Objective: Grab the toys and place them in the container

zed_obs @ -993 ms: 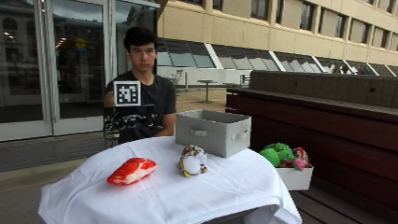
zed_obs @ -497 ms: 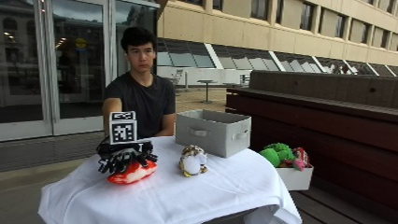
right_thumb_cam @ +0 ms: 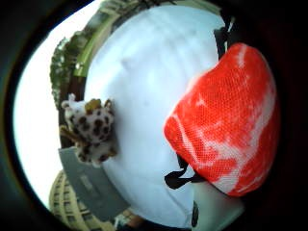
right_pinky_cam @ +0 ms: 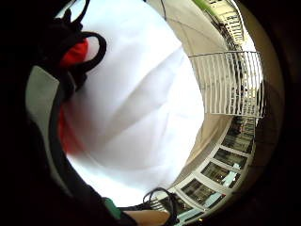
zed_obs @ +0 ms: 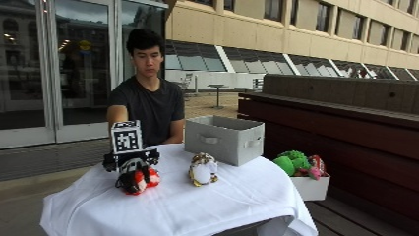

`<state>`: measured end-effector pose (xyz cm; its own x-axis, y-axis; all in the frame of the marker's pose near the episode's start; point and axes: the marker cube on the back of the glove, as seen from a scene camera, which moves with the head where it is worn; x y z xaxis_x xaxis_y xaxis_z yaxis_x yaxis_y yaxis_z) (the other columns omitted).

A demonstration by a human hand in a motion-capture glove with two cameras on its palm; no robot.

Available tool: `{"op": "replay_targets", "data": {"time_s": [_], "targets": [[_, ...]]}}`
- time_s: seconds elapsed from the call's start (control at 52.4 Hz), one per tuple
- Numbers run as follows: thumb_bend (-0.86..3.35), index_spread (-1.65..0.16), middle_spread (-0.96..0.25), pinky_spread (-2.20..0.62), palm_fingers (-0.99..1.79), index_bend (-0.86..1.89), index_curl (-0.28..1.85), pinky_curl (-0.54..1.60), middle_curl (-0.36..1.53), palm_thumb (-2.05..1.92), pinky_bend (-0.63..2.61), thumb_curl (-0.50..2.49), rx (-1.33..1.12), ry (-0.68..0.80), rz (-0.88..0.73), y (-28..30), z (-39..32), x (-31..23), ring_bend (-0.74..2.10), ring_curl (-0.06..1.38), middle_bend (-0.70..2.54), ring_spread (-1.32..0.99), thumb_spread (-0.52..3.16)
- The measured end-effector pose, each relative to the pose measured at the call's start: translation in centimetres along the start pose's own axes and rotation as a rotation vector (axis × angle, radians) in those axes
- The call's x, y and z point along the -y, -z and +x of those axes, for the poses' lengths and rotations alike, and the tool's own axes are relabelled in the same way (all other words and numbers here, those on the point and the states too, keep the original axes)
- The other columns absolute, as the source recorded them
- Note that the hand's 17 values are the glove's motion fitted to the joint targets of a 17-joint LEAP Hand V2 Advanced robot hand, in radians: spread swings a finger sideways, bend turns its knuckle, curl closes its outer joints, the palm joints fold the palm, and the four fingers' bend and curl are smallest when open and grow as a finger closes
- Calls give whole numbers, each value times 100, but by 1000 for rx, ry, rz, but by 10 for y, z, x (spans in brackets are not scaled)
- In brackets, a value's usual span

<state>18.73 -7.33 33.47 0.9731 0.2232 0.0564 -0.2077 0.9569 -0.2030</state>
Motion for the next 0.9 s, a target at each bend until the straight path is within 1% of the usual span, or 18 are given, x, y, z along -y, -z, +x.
{"op": "replay_targets", "data": {"time_s": [0.076, 0.115, 0.172, 0.191, 0.21, 0.229, 0.248, 0.267, 0.363, 0.401, 0.439, 0.497, 0.535, 0.592, 0.649, 0.745, 0.821, 0.898], "targets": [[25, -29, -18, -44, 109, 57, 45, 34, 33, 77, 95, 50, -7, 3, -14, 5, -4, -1, 76, 43, 28, -35, 92], [27, -28, -21, -46, 113, 59, 47, 33, 34, 81, 91, 52, -31, -4, -18, 7, -6, -2, 79, 44, 30, -37, 86], [34, -26, -24, -47, 128, 60, 51, 31, 39, 94, 81, 57, -89, -4, -40, 12, -10, -5, 94, 49, 42, -38, 78], [35, -26, -25, -48, 128, 62, 52, 32, 40, 95, 80, 58, -105, -2, -50, 14, -11, -6, 96, 50, 43, -38, 76], [38, -26, -26, -48, 130, 62, 54, 31, 41, 98, 78, 60, -114, -1, -58, 15, -13, -8, 99, 51, 47, -38, 76], [46, -26, -27, -48, 140, 60, 54, 29, 46, 106, 72, 62, -116, -2, -61, 17, -14, -10, 101, 51, 62, -38, 81], [48, -25, -28, -49, 140, 61, 55, 30, 47, 107, 71, 63, -112, -3, -60, 19, -15, -12, 103, 51, 67, -38, 82], [55, -25, -28, -52, 144, 61, 56, 29, 50, 110, 69, 64, -105, -5, -57, 22, -17, -14, 102, 51, 77, -38, 91], [66, -24, -30, -53, 139, 60, 59, 32, 54, 115, 74, 69, -78, 1, -24, 53, -27, -27, 105, 51, 90, -39, 99], [59, -24, -30, -52, 132, 56, 59, 33, 55, 108, 75, 70, -73, 11, 11, 68, -31, -30, 109, 52, 93, -39, 87], [36, -25, -32, -52, 110, 49, 59, 37, 52, 81, 87, 66, -68, 26, 62, 86, -34, -30, 109, 51, 81, -40, 75], [30, -27, -34, -51, 105, 44, 60, 39, 52, 74, 93, 68, -57, 36, 79, 113, -41, -36, 108, 51, 76, -41, 67], [27, -28, -36, -50, 103, 41, 61, 40, 51, 72, 95, 69, -50, 40, 69, 130, -45, -41, 108, 51, 73, -41, 63], [24, -29, -37, -49, 100, 35, 63, 42, 51, 70, 99, 70, -35, 29, 122, 158, -55, -49, 107, 51, 69, -42, 59], [22, -31, -39, -49, 100, 31, 64, 43, 51, 70, 100, 72, -27, 22, 107, 191, -68, -66, 107, 51, 67, -43, 57], [20, -33, -41, -48, 100, 25, 66, 43, 51, 70, 101, 75, -36, 90, 181, 233, -85, -86, 105, 50, 64, -44, 53], [18, -35, -42, -48, 101, 21, 68, 43, 52, 70, 101, 78, -36, 54, 145, 272, -107, -111, 105, 49, 61, -44, 51], [17, -36, -43, -47, 102, 18, 71, 43, 52, 70, 100, 80, -20, 134, 303, 298, -124, -115, 104, 49, 59, -44, 50]]}}
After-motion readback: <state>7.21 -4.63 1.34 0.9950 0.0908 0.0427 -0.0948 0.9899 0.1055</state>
